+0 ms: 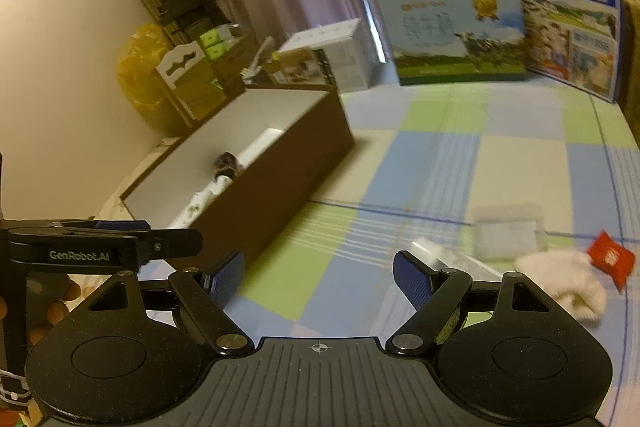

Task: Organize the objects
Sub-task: 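Move both open tools back toward the white tube and white cloth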

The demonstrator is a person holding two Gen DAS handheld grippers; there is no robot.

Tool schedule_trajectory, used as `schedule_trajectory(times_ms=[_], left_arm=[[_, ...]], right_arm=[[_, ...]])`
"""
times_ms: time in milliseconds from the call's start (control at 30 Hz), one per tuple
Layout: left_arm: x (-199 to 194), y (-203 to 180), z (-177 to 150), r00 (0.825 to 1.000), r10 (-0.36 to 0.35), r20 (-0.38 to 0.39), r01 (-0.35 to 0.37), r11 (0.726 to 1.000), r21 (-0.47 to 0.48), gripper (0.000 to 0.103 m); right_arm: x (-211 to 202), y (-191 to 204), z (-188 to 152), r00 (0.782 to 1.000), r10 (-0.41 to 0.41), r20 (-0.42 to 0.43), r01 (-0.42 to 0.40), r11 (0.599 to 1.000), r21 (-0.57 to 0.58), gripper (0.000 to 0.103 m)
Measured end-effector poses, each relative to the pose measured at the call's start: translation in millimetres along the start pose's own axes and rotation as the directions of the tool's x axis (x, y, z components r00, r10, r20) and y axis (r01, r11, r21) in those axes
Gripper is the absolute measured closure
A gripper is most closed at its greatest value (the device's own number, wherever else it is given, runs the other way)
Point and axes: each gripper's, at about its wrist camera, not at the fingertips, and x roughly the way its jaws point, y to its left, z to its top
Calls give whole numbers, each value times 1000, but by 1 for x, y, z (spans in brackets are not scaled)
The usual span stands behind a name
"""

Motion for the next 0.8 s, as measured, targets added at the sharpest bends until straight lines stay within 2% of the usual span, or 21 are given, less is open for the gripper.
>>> schedule_trajectory(times_ms=[467, 800], left_arm=[[21, -51, -6, 998, -44, -44, 47, 997, 61, 12], [56, -93, -11, 991, -85, -101, 99, 985, 140, 12]], right_arm=[[-29, -57, -22, 995, -99, -14, 99, 990, 104, 24], [-40, -92, -35, 972, -236, -22, 237, 965, 114, 24]])
